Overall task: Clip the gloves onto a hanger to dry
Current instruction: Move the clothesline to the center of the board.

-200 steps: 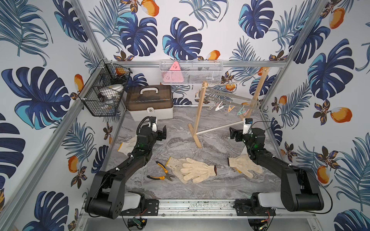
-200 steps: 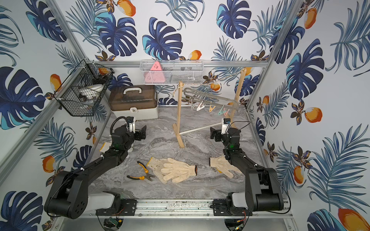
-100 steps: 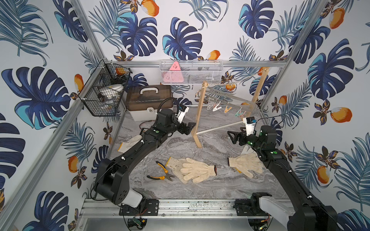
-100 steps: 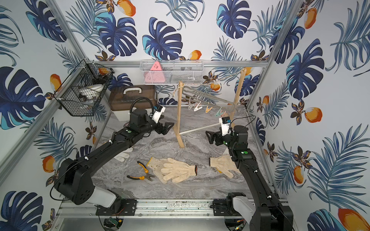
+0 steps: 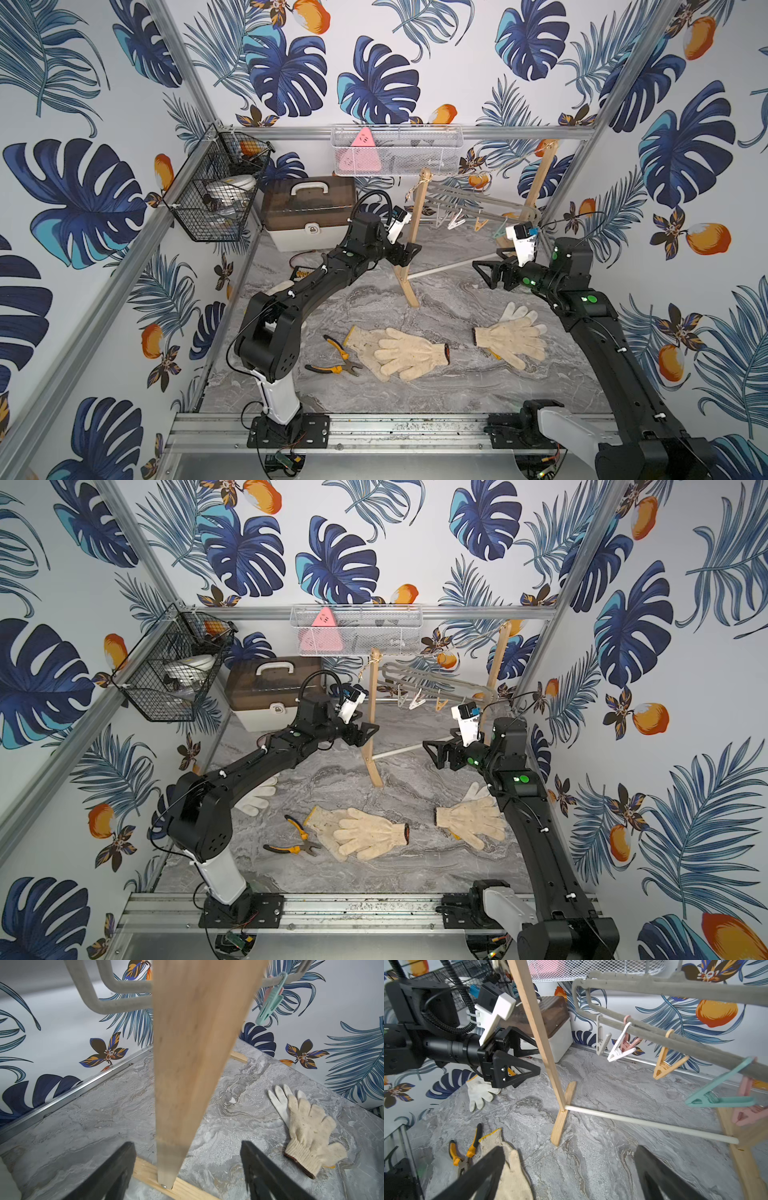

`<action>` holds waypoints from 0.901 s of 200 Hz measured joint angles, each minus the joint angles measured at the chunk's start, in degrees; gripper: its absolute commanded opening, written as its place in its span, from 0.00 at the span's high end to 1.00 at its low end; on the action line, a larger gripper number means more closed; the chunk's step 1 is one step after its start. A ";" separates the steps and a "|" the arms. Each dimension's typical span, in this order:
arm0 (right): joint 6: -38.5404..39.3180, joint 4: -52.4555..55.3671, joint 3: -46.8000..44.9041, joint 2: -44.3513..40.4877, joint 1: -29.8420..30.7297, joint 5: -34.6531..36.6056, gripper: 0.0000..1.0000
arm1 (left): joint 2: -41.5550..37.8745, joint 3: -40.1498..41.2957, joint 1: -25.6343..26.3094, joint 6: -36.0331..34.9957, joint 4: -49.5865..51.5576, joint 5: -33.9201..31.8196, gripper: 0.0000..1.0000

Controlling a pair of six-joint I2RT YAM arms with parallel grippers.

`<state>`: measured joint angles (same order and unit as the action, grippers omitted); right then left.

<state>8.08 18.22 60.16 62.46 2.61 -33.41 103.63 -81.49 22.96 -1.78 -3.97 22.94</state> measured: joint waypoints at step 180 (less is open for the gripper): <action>3.13 1.55 4.31 5.70 -0.15 4.61 0.00 | 9.42 -7.82 -4.72 -3.13 -7.17 17.29 0.72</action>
<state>11.20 19.77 64.47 68.16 2.46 -28.80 113.06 -89.32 18.24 -4.91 -11.14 40.23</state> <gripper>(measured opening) 0.999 0.320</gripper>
